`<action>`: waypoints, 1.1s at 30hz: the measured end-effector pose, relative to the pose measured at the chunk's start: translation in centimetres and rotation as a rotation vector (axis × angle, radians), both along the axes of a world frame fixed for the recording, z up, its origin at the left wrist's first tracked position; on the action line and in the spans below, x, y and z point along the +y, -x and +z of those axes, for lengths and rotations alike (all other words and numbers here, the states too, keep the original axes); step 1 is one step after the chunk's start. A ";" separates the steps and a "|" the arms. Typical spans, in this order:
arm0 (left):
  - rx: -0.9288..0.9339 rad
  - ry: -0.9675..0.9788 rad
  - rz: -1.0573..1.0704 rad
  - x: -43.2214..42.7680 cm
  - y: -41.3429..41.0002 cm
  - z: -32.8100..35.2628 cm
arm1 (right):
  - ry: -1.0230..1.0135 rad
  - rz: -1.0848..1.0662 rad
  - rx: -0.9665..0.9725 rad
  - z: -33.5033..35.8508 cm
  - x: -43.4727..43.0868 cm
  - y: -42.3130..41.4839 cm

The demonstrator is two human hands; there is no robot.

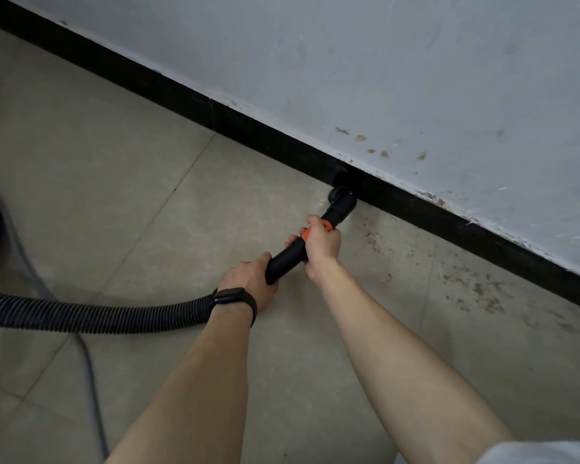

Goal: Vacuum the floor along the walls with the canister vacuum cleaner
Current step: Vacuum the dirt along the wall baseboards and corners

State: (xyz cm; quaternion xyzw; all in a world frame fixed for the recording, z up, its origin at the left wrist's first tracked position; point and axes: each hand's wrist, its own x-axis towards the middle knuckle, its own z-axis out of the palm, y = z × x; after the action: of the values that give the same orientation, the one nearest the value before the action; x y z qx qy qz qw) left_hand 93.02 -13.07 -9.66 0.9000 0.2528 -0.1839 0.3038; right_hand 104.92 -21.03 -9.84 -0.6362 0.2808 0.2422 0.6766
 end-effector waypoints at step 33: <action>0.038 -0.202 -0.718 -3.7 6.0 0.9 | -0.027 -0.535 0.069 0.1 -10.0 12.6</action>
State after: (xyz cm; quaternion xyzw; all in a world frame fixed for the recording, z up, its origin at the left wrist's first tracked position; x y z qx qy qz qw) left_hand 87.01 -16.81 -8.78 0.9532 -0.0568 -0.2695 0.1251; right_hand 92.32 -31.01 -9.69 -0.5217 0.4586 0.0799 0.7149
